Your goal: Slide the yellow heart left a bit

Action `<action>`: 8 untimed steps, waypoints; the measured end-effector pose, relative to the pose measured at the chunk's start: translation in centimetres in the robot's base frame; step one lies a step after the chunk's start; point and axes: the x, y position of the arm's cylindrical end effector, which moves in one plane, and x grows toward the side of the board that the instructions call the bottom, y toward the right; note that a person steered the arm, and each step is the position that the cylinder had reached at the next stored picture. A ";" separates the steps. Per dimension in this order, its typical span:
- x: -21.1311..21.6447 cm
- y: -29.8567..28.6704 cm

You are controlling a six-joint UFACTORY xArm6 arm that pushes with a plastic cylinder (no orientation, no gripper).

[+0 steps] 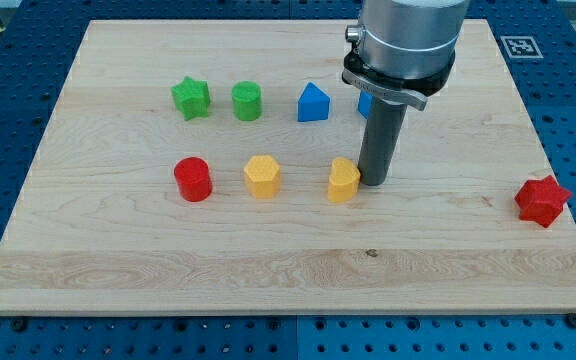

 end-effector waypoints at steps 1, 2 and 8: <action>0.0 0.0; 0.0 0.3; 2.7 1.0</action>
